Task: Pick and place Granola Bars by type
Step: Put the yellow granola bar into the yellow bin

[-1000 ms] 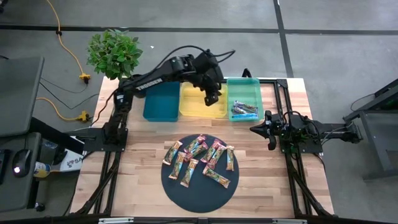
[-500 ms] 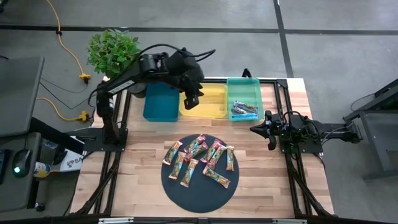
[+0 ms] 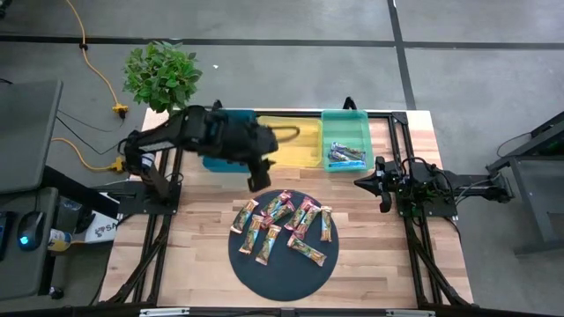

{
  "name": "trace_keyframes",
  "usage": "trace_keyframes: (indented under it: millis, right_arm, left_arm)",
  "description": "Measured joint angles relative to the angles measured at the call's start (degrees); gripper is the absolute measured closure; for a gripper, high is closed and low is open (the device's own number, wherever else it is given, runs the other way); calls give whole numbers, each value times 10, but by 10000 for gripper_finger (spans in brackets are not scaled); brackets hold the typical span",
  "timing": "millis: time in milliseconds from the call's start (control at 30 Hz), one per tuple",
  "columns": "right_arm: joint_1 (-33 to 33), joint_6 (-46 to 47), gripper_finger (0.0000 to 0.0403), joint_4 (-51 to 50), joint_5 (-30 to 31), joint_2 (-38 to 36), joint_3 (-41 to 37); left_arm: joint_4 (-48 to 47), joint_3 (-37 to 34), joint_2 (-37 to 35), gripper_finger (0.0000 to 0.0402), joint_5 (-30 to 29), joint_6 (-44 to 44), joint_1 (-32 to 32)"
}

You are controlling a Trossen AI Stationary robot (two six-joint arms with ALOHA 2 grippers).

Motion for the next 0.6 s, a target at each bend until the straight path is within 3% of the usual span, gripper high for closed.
trace_keyframes:
  millis: [233,433,600]
  right_arm:
    - [0,0,402,0,0,0,0]
    - [0,0,402,0,0,0,0]
    - [0,0,402,0,0,0,0]
  left_arm:
    - [14,-35,-1,259,-2,8,-74]
    - [158,-136,1,259,128,120,-113]
    - [302,-245,1,259,211,189,-110]
